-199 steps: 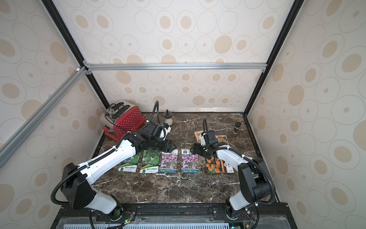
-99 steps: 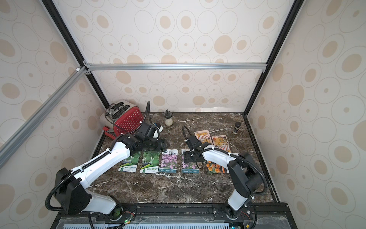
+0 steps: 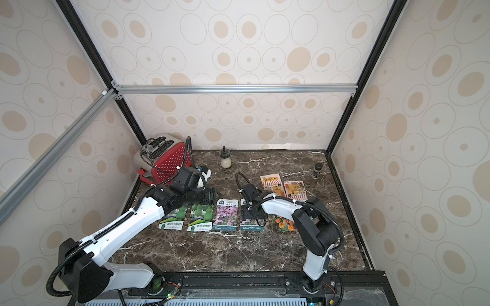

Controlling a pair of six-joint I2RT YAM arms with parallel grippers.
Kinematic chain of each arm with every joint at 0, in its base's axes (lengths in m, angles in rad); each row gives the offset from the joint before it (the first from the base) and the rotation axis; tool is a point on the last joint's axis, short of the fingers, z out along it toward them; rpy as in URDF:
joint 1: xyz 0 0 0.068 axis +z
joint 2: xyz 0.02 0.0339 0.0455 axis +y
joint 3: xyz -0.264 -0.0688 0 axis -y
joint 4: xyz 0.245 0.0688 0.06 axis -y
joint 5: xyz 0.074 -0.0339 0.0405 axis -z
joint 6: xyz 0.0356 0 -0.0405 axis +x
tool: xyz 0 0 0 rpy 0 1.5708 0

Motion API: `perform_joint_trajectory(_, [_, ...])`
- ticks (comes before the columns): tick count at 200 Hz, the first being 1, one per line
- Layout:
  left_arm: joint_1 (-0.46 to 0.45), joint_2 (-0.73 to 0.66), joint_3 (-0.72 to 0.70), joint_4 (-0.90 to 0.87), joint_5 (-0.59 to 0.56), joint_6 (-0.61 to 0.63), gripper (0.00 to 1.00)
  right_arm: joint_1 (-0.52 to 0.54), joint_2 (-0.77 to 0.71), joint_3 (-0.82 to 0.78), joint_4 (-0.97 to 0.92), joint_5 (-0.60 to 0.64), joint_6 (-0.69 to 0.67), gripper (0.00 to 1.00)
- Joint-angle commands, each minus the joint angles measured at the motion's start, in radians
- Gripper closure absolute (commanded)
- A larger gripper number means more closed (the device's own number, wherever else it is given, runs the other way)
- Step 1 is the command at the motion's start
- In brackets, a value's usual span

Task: Arrange the seed packets in a row
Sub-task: Adjust the seed packet at the center of the board.

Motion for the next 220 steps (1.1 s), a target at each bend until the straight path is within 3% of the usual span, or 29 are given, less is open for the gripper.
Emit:
perform_joint_trajectory(1, [0.02,-0.039,-0.012,0.006,-0.006,-0.006,0.31,0.021,0.033,0.008,-0.028,-0.017,0.035,0.21])
perform_joint_trajectory(51, [0.033,-0.054,-0.029,0.012,0.001,-0.011,0.31,0.026,0.03,0.028,-0.033,-0.007,0.039,0.21])
perform_joint_trajectory(99, [0.034,-0.022,-0.013,0.038,0.013,-0.019,0.3,0.0,-0.071,0.099,-0.114,0.075,-0.003,0.21])
perform_joint_trajectory(121, [0.03,0.025,-0.006,0.115,0.052,-0.034,0.3,-0.092,-0.169,0.058,-0.094,0.02,-0.009,0.21])
perform_joint_trajectory(154, [-0.028,0.173,0.096,0.187,0.06,-0.033,0.3,-0.319,-0.216,0.015,-0.037,-0.097,-0.052,0.21])
perform_joint_trajectory(181, [-0.069,0.339,0.204,0.249,0.096,-0.05,0.3,-0.463,-0.134,0.075,-0.003,-0.192,-0.074,0.21])
perform_joint_trajectory(220, [-0.085,0.546,0.344,0.318,0.133,-0.08,0.3,-0.529,0.081,0.247,-0.01,-0.267,-0.097,0.22])
